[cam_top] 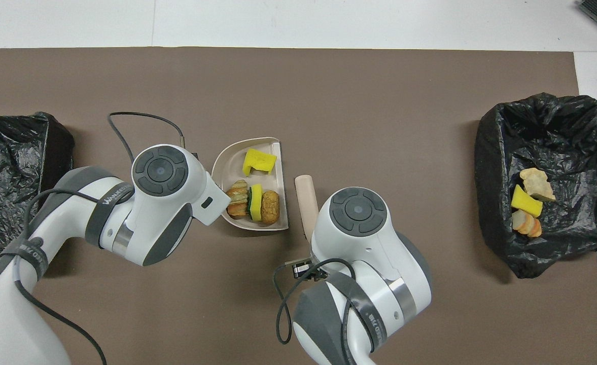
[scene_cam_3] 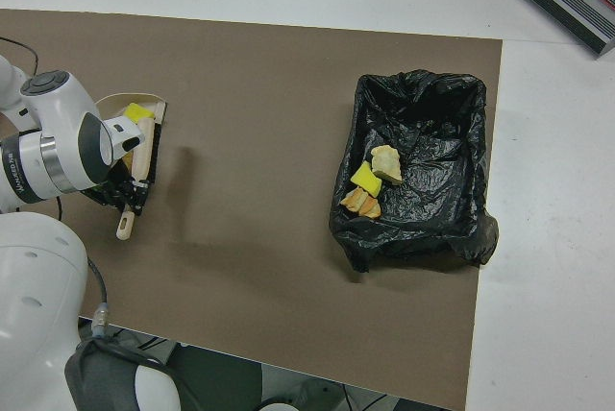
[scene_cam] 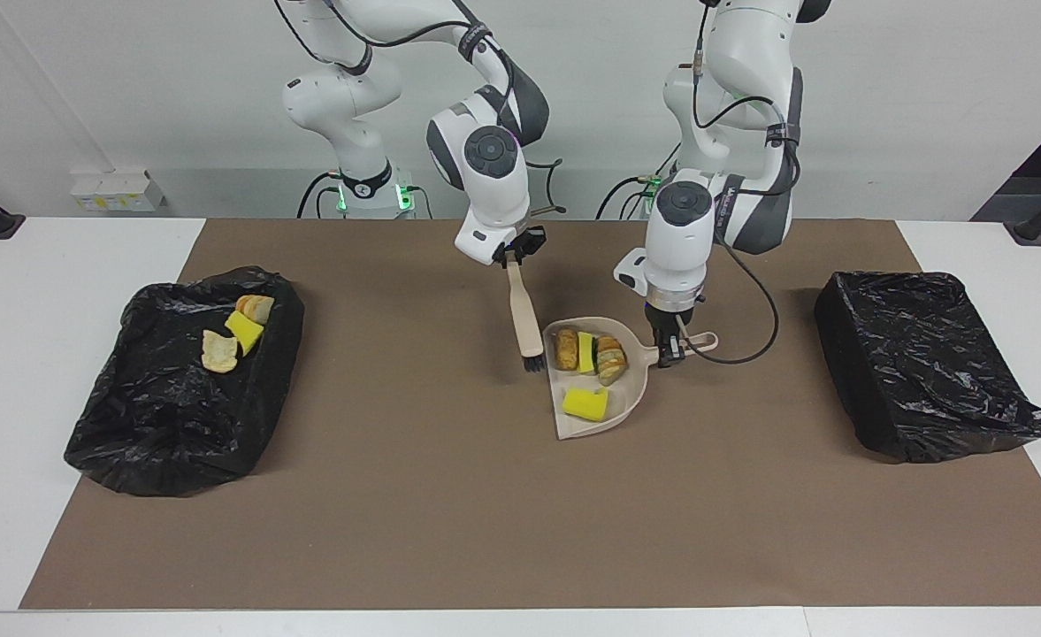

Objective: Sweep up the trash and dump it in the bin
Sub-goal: 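Carry the dustpan over the other bin with the left gripper and tip it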

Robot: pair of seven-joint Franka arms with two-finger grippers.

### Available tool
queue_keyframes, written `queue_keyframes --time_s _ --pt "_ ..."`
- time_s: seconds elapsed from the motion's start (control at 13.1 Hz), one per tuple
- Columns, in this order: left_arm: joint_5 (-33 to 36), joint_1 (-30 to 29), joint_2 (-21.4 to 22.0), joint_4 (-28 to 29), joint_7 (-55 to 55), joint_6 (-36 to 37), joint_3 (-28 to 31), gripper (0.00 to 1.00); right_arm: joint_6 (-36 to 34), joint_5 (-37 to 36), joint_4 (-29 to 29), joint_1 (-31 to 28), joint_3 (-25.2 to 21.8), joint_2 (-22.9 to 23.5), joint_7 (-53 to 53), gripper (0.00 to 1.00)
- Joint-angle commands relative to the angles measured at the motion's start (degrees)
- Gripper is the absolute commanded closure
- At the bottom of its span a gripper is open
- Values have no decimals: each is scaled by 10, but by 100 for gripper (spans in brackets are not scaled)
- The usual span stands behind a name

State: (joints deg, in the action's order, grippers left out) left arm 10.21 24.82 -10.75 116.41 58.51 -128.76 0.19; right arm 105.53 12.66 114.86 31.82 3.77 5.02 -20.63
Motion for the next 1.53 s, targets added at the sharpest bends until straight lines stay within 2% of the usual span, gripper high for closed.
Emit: queue_keyframes --time_s 0.0,0.23,0.46,0.76,1.07,1.45 --pt "2 -28 27 8 39 0 -4 100 -49 -9 7 -2 6 -44 -73 100" --pt "1 -70 63 13 88 18 -3 100 -38 24 55 9 18 -79 -117 100" --pt "-7 -121 93 12 120 49 -3 100 -5 47 140 28 18 -127 -100 100" --pt "-54 -220 129 6 179 90 -1 100 79 48 183 61 18 -100 -143 100" --pt "-83 -332 150 -32 210 134 3 100 95 48 193 70 18 -83 -153 100" --pt "-84 -466 157 -66 250 138 3 100 112 40 195 70 18 -81 -124 100"
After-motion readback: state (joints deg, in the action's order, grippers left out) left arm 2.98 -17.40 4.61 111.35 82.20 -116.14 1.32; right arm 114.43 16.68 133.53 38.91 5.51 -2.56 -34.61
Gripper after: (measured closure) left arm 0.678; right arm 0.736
